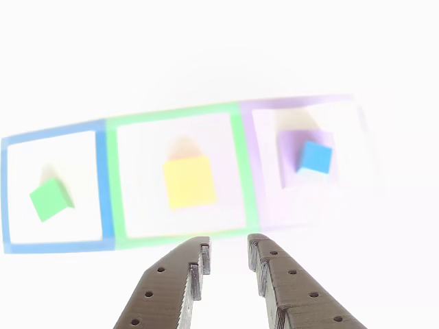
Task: Tower of hanoi
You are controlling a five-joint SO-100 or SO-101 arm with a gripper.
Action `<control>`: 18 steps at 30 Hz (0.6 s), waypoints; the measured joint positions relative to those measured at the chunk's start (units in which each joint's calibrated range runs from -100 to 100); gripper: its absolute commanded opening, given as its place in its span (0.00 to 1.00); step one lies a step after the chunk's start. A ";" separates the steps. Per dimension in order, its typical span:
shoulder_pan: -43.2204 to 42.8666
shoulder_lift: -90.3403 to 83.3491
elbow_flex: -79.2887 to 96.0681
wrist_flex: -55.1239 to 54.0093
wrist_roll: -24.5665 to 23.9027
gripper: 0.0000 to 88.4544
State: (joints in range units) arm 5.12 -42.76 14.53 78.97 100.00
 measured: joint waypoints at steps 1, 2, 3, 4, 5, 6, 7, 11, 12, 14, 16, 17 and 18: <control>-1.56 0.08 -1.91 1.61 0.00 0.00; -3.03 0.25 -3.31 3.05 0.00 0.00; -4.67 0.42 -4.87 4.41 0.00 0.00; -6.14 0.59 -6.09 5.86 0.00 0.00; -7.45 0.93 -7.40 7.14 0.00 0.00; -8.60 1.27 -8.53 8.19 0.00 0.00; -9.58 1.52 -9.31 9.07 0.00 0.00; -13.75 1.52 -11.05 10.83 0.00 0.00; -14.90 1.52 -11.31 11.08 0.00 0.00; -16.70 1.52 -11.92 11.64 0.00 0.00; -17.85 1.52 -12.53 11.96 0.00 0.01; -18.83 1.52 -12.71 12.04 -0.20 0.02; -19.65 1.52 -12.79 12.04 -0.20 0.05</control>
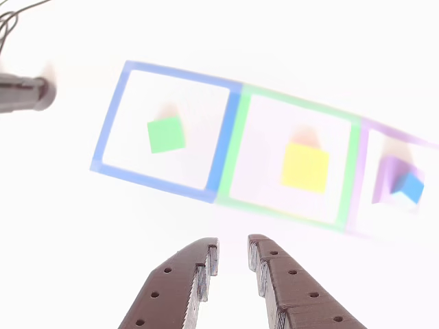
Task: Tower of hanoi
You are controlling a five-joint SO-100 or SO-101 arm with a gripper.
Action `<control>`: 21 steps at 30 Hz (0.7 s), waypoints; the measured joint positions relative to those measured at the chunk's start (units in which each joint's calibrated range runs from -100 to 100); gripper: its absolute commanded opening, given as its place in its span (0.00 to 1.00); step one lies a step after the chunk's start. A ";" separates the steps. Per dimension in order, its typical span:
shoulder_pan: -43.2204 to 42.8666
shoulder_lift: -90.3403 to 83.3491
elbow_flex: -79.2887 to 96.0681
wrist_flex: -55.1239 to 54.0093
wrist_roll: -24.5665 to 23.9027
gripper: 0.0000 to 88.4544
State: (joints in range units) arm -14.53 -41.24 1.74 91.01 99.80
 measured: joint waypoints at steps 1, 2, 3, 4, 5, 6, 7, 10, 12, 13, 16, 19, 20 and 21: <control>-1.15 0.00 0.00 0.00 0.20 0.06; -1.80 0.00 0.00 0.00 0.20 0.08; -2.05 0.00 0.00 0.00 0.20 0.11; -2.13 0.00 0.52 0.00 0.20 0.15; -1.88 0.00 1.39 0.00 0.20 0.18; -1.80 0.00 2.70 -0.88 0.20 0.22; -1.80 -0.08 4.70 -2.17 0.20 0.25; -1.47 -2.70 14.01 -9.23 0.20 0.34; 0.33 -5.49 21.93 -16.13 0.20 0.38; 0.98 -6.92 26.63 -20.06 -0.39 0.40; 1.15 -10.81 41.08 -33.87 0.20 0.42; 1.15 -11.73 54.40 -48.23 0.20 0.42; 1.15 -11.73 57.96 -52.73 0.20 0.42; 1.15 -11.73 61.36 -57.14 0.20 0.42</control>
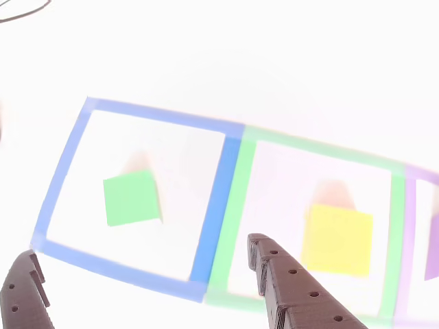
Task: Tower of hanoi
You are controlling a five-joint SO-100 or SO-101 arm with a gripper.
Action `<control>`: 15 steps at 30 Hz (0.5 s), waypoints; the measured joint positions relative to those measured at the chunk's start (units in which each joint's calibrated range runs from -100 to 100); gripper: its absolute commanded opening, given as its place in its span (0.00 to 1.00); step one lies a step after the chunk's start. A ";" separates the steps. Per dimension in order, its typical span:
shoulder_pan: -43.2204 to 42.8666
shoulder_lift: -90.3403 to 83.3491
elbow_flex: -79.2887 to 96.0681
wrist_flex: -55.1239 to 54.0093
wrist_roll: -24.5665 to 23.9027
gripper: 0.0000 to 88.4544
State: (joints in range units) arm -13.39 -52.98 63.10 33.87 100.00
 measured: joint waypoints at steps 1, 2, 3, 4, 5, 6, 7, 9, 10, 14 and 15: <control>0.00 0.00 3.05 -4.41 0.00 0.42; 0.00 -0.08 6.44 -9.07 0.00 0.42; -0.41 0.25 9.40 -13.80 0.00 0.42; -1.23 0.84 11.92 -17.98 -0.20 0.42; -2.37 1.69 13.66 -21.59 0.00 0.41; -3.11 2.62 15.32 -25.20 0.00 0.41; -3.52 3.97 17.06 -28.97 0.00 0.41; -3.77 7.51 20.45 -36.76 0.00 0.41; -3.93 9.62 21.58 -40.53 0.00 0.41; -4.58 19.16 22.80 -54.25 0.00 0.41; -4.58 21.44 22.80 -56.98 0.00 0.41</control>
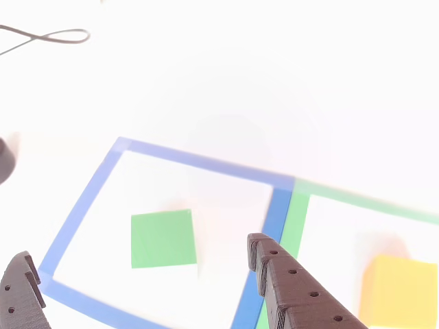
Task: Tower of hanoi
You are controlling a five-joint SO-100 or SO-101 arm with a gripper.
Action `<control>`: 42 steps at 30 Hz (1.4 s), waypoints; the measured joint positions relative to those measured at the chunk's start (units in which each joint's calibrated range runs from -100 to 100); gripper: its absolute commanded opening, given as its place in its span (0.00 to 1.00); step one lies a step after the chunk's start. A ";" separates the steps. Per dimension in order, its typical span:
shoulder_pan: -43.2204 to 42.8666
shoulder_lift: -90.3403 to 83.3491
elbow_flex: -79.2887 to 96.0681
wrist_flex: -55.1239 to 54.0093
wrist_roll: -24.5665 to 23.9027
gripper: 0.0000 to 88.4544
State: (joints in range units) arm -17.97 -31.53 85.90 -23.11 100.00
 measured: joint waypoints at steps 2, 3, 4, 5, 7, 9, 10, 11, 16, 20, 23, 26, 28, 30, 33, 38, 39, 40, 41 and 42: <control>0.08 5.07 -0.09 -5.38 0.00 0.41; 0.08 7.60 -0.09 -7.95 0.00 0.41; 0.08 9.88 -0.17 -10.27 0.00 0.41; 0.08 12.07 -0.17 -12.52 0.00 0.41; 0.08 16.63 -0.78 -16.45 0.00 0.41; 0.08 21.36 -2.00 -20.30 0.00 0.41; 0.08 23.47 -2.79 -21.91 0.00 0.41; 0.08 25.50 -3.74 -23.35 0.00 0.41; 0.08 35.04 -9.31 -28.73 0.00 0.41; 0.08 40.52 -12.62 -31.46 0.00 0.41; 0.08 43.39 -13.84 -33.15 0.00 0.41; 0.08 45.76 -14.80 -34.51 0.00 0.41; 0.08 46.94 -15.32 -35.23 0.00 0.41; 0.08 48.21 -15.84 -36.04 0.00 0.41; 0.08 50.15 -17.06 -36.76 0.00 0.40; 0.00 52.51 -18.97 -37.08 0.00 0.40; -0.16 52.85 -19.32 -37.08 0.00 0.40; -0.41 53.19 -19.58 -37.08 0.00 0.40; -0.65 53.44 -19.67 -37.08 0.00 0.40; -0.82 53.69 -19.76 -37.08 0.00 0.40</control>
State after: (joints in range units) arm -18.79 22.16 66.14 -60.19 100.00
